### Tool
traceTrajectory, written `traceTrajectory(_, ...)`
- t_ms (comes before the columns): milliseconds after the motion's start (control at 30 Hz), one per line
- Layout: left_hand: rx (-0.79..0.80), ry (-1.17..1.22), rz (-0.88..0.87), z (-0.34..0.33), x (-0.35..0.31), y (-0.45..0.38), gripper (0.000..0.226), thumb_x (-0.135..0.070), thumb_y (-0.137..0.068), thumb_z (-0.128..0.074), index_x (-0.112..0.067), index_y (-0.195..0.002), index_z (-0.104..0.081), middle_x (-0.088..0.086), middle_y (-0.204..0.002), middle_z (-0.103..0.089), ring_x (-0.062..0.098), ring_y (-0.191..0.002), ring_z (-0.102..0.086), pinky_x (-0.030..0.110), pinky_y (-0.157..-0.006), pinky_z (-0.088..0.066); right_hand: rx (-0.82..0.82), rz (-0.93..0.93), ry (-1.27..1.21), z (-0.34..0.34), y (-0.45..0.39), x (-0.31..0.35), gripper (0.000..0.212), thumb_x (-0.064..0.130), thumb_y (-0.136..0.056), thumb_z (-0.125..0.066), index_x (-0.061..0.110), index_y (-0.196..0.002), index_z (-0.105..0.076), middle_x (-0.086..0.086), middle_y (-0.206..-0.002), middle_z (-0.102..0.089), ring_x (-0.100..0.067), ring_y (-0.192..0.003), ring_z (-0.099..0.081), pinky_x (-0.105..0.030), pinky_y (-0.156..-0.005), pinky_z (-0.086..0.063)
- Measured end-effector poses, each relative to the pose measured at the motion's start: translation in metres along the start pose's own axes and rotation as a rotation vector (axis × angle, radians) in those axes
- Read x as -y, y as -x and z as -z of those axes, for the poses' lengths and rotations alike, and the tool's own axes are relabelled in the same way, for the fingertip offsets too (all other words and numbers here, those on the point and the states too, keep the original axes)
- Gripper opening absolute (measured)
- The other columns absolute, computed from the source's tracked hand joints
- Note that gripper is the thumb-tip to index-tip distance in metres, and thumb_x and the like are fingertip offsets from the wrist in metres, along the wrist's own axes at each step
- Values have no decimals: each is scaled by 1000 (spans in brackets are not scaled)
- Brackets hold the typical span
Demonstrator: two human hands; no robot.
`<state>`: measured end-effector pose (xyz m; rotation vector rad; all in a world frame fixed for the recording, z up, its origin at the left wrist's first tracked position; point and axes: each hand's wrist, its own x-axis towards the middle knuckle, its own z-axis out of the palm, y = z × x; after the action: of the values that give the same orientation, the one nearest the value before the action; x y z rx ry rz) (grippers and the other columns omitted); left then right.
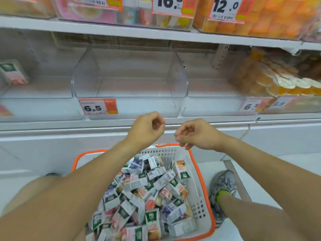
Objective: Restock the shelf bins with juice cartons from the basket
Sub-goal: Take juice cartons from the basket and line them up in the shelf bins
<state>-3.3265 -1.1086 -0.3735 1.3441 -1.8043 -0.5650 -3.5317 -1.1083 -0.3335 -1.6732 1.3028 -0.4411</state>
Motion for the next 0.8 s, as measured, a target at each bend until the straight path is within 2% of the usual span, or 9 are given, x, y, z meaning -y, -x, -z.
traceTrajectory(67, 168, -71, 140, -5, 23, 19, 6, -10, -84, -66, -15, -83, -68, 0, -78, -70, 17, -74, -64, 28, -72, -52, 22, -77, 36, -29, -11, -17, 12, 8, -87, -73, 1, -96, -70, -5, -74, -68, -17, -67, -66, -33, -66, -60)
traceTrajectory(167, 196, -136, 391, -19, 66, 59, 12, -10, -87, -64, -12, -98, -68, 2, -91, -67, 18, -81, -61, 24, -74, -47, 29, -193, 68, -70, -30, -51, 12, 4, -88, -69, 0, -100, -69, -12, -82, -69, -24, -75, -66, -37, -71, -59)
traceTrajectory(233, 263, -245, 454, -28, 94, 87, 27, -17, -89, -65, -12, -115, -65, 5, -110, -64, 17, -96, -60, 27, -88, -48, 22, -240, 112, -93, -38, -73, 19, 4, -88, -67, 3, -107, -68, -14, -96, -70, -25, -85, -65, -33, -74, -58)
traceTrajectory(333, 376, -422, 515, -36, 132, 117, 62, -27, -88, -65, -18, -145, -42, 8, -150, -35, 27, -136, -39, 43, -113, -36, 97, -220, 324, -123, -51, -99, 39, 8, -87, -68, 9, -125, -59, -12, -116, -64, -27, -104, -62, -36, -91, -52)
traceTrajectory(400, 383, -442, 524, -38, 151, 127, 76, -29, -89, -64, -20, -153, -25, 5, -160, -17, 29, -146, -22, 49, -118, -26, 131, -183, 443, -136, -61, -109, 52, 9, -88, -68, 11, -136, -50, -13, -132, -55, -29, -117, -56, -35, -98, -47)
traceTrajectory(500, 407, -475, 447, -42, 170, 128, 80, -32, -91, -64, -20, -156, -19, 3, -162, -15, 29, -147, -18, 51, -119, -23, 88, -156, 472, -143, -80, -112, 61, 9, -88, -68, 15, -142, -41, -12, -145, -46, -30, -126, -50, -34, -104, -42)
traceTrajectory(600, 402, -479, 434, -44, 177, 120, 76, -31, -90, -66, -18, -153, -26, 7, -154, -27, 29, -140, -27, 44, -116, -29, 145, -122, 587, -147, -97, -112, 69, 22, -88, -70, 18, -148, -37, -9, -148, -47, -29, -134, -45, -36, -110, -39)
traceTrajectory(667, 373, -484, 434, -44, 181, 115, 70, -33, -89, -69, -16, -148, -36, 10, -141, -38, 28, -129, -37, 39, -110, -35, 189, -118, 659, -150, -106, -111, 63, 29, -84, -76, 20, -139, -47, -8, -139, -54, -27, -127, -50, -36, -103, -42)
traceTrajectory(800, 332, -362, 479, -37, 181, 112, 72, -42, -75, -83, -15, -135, -53, 5, -127, -44, 22, -120, -44, 32, -106, -38, 148, -158, 652, -153, -113, -106, 53, 26, -71, -86, 17, -114, -56, -4, -113, -61, -24, -100, -58, -32, -82, -47)
